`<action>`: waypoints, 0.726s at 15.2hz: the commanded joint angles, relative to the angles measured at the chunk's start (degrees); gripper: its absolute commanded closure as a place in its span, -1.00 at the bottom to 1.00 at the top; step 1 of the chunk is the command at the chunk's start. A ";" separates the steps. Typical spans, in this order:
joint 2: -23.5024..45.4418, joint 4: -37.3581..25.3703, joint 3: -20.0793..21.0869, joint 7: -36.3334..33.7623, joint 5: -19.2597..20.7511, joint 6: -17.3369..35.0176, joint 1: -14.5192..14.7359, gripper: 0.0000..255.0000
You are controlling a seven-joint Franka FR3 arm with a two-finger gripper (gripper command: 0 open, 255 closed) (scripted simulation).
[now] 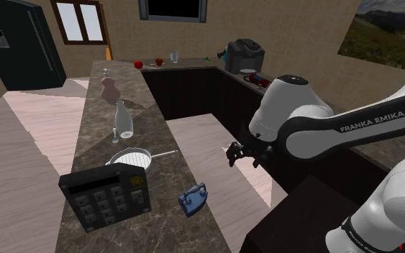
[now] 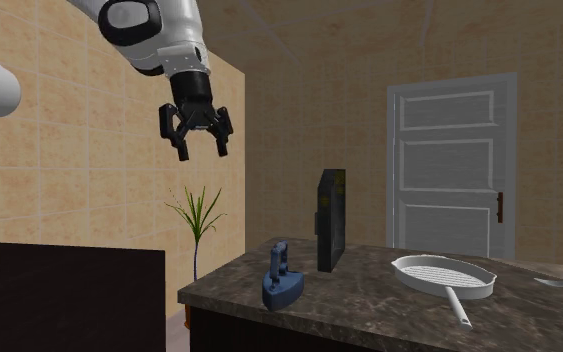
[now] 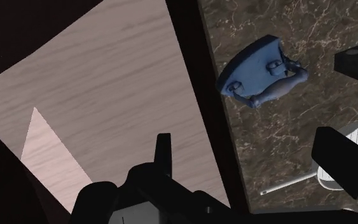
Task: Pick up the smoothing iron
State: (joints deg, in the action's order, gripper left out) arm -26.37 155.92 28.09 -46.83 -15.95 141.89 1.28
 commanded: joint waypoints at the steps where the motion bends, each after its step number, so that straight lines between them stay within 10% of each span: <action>1: 5.16 -1.33 3.72 -5.13 1.34 4.88 -1.92 -1.00; 6: 19.20 -5.90 15.01 -24.43 15.51 15.08 -11.49 -1.00; 9: 30.24 -10.89 18.51 -46.14 38.46 17.46 -16.58 -1.00; 11: 37.23 -15.35 14.25 -59.19 52.05 16.78 -12.84 -1.00</action>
State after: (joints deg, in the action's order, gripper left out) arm 7.49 142.54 43.90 -98.77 28.45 158.67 -12.69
